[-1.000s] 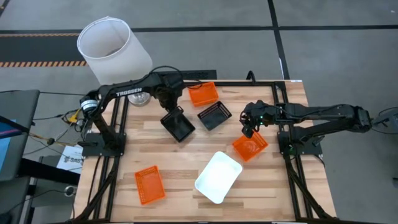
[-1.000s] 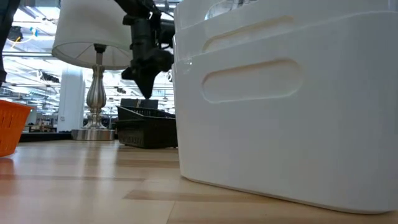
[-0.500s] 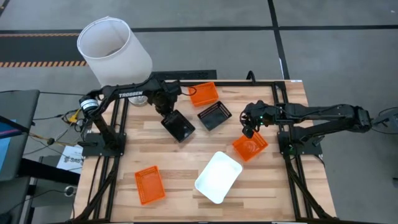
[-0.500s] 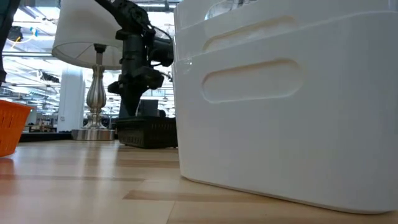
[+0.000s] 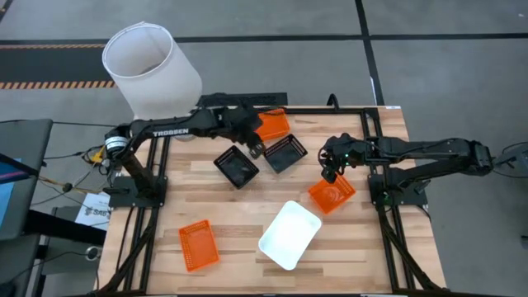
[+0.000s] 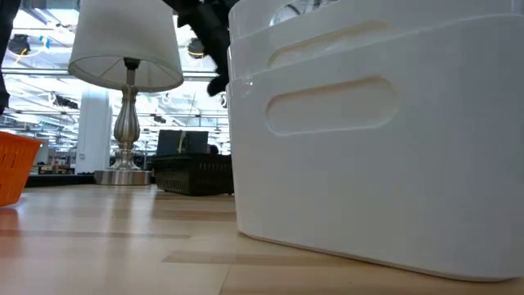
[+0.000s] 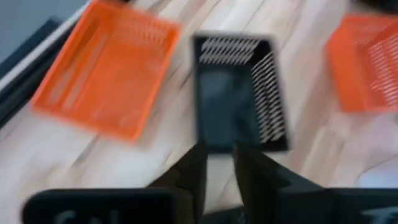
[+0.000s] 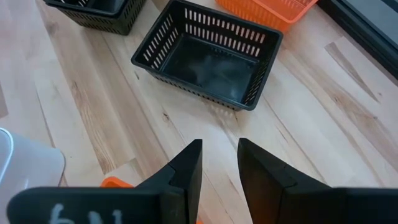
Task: Stack baskets by color
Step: Stack the right black bin on the black bins
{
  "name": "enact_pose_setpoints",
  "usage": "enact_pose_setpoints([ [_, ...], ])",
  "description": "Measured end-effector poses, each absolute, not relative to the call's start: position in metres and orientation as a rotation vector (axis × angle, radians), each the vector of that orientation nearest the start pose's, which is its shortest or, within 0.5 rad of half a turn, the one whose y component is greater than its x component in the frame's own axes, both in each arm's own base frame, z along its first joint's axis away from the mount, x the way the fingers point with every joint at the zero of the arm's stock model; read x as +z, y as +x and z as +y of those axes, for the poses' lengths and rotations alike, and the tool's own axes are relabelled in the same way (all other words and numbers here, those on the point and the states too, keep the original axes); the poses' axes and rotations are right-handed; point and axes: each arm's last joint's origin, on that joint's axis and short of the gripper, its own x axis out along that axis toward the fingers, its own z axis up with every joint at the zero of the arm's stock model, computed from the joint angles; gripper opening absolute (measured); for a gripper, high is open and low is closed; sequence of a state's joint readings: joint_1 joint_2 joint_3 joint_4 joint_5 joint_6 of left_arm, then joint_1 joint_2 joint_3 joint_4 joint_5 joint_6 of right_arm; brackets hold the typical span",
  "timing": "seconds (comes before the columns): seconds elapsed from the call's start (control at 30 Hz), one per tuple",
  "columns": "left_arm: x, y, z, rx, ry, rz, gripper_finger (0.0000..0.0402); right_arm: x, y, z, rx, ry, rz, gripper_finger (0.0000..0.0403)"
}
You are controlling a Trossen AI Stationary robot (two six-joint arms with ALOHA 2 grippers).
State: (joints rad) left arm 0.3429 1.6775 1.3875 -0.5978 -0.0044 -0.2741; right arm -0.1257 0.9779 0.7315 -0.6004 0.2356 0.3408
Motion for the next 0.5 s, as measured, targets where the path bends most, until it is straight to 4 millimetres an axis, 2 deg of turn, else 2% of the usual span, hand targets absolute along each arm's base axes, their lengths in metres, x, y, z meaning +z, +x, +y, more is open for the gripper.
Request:
enact_pose_setpoints([
  [0.07,0.276,0.347,0.119,0.424,-0.402,0.807,0.0101,0.249,0.186,-0.030,-0.481,0.272,0.782,0.0124],
  [0.23,0.251,0.361,0.124,0.453,-0.442,0.837,0.0154,0.249,0.186,-0.030,-0.484,0.280,0.776,0.0124],
  [0.33,0.232,0.375,0.127,0.452,-0.443,0.830,0.0166,0.249,0.186,-0.030,-0.484,0.282,0.777,0.0124],
  [0.5,0.202,0.384,0.130,0.517,-0.441,0.895,0.0169,0.249,0.186,-0.030,-0.489,0.296,0.778,0.0124],
])
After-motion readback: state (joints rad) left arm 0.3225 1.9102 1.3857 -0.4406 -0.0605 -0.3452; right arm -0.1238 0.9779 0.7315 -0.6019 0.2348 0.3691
